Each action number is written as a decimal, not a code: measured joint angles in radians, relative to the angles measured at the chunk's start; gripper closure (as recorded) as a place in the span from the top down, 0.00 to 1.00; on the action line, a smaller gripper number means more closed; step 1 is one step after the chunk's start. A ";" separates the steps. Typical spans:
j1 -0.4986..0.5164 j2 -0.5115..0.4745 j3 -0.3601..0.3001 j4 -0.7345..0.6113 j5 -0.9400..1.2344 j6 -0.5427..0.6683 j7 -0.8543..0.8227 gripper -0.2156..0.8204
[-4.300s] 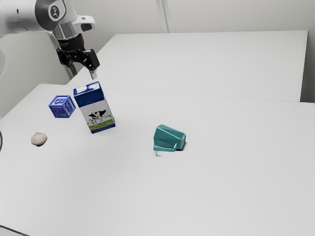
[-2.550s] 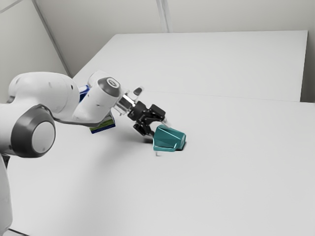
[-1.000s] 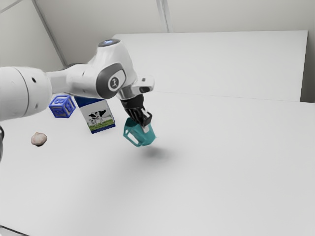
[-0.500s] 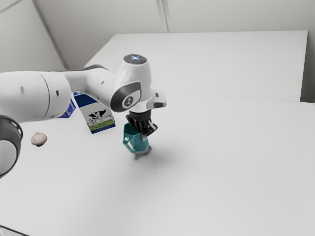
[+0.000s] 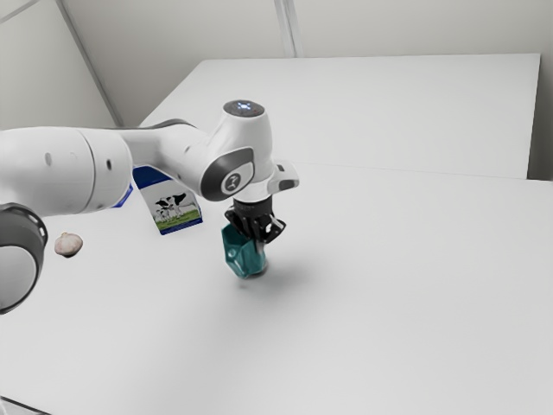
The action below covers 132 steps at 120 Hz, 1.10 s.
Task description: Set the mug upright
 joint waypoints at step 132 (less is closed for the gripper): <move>0.211 -0.131 -0.107 0.408 -0.142 -0.327 0.197 0.78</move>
